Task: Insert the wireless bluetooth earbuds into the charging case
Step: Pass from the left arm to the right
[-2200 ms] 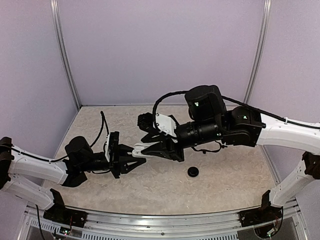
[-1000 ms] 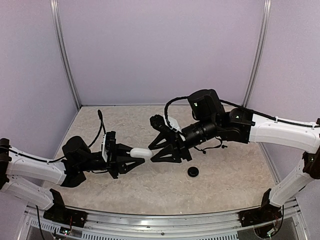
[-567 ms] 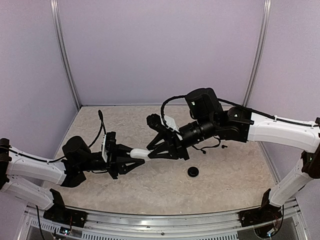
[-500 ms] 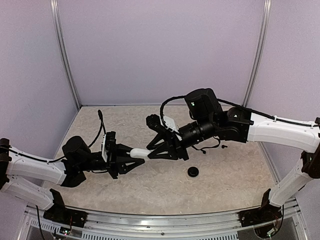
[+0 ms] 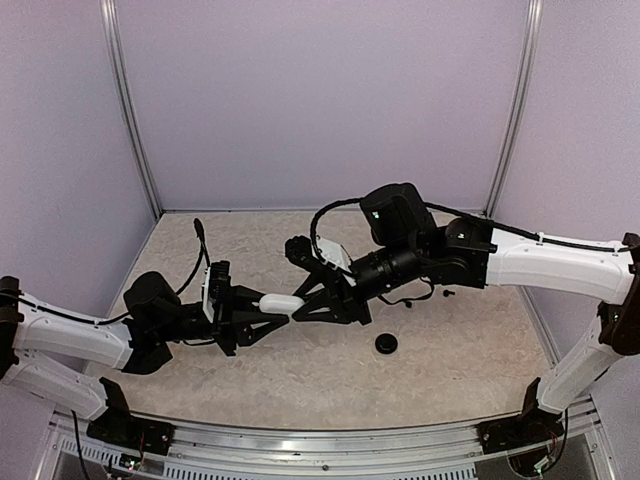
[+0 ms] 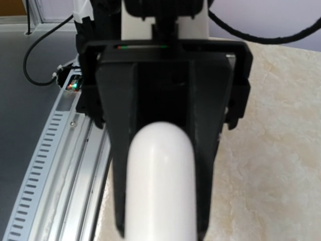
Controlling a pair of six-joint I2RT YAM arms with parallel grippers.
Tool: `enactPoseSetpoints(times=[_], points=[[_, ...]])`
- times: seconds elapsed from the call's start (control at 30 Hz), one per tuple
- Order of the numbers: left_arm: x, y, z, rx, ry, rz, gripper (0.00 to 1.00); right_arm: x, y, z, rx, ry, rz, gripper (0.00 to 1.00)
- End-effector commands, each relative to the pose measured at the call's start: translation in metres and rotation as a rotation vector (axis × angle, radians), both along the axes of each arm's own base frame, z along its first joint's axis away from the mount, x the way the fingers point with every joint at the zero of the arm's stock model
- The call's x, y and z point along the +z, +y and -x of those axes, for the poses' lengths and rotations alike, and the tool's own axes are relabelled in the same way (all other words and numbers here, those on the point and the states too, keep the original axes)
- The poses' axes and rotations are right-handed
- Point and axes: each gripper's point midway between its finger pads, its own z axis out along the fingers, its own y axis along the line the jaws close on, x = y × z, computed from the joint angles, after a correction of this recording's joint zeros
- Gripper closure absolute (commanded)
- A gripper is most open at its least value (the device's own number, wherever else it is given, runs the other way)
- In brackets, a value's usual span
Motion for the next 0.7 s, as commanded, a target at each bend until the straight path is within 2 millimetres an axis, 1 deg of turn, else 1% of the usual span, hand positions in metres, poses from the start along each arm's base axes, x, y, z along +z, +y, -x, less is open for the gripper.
enactPoseSetpoints(times=[0.0,0.07,0.17,0.27,0.3,0.33,0.37,0.4,0.43,0.47,0.57,0.63,0.67], points=[[0.02,-0.001,-0.003,0.008,-0.031,0.051,1.0,0.002,0.005,-0.001,-0.009,0.003,-0.002,0.72],[0.019,-0.001,-0.004,0.013,-0.03,0.049,1.0,0.003,0.006,0.0,-0.004,0.004,-0.005,0.74],[0.017,-0.002,-0.007,0.027,-0.027,0.04,0.99,0.003,0.005,-0.001,-0.005,0.006,-0.005,0.81],[0.017,0.0,-0.01,0.049,-0.023,0.043,0.83,0.007,0.0,-0.009,-0.022,0.017,-0.028,0.87],[0.017,0.001,-0.011,0.055,-0.021,0.045,0.75,0.009,-0.002,-0.012,-0.028,0.025,-0.039,0.88],[0.018,0.002,-0.012,0.065,-0.016,0.046,0.63,0.012,-0.005,-0.016,-0.035,0.029,-0.051,0.88],[0.017,0.002,-0.014,0.073,-0.011,0.044,0.46,0.013,-0.007,-0.018,-0.041,0.035,-0.056,0.88],[0.017,0.003,-0.015,0.079,-0.008,0.043,0.22,0.014,-0.009,-0.022,-0.05,0.037,-0.062,0.88],[0.016,0.003,-0.017,0.087,-0.004,0.039,0.04,0.017,-0.012,-0.025,-0.057,0.039,-0.072,0.88],[0.016,0.004,-0.018,0.096,0.001,0.04,0.01,0.019,-0.014,-0.027,-0.059,0.049,-0.082,0.89],[0.017,0.008,-0.025,0.132,0.021,0.05,0.01,0.022,-0.024,-0.043,-0.088,0.074,-0.111,0.89],[0.019,0.012,-0.034,0.179,0.053,0.065,0.01,0.021,-0.032,-0.06,-0.131,0.096,-0.123,0.89],[0.019,0.016,-0.039,0.207,0.068,0.075,0.01,0.019,-0.038,-0.075,-0.167,0.107,-0.121,0.89]])
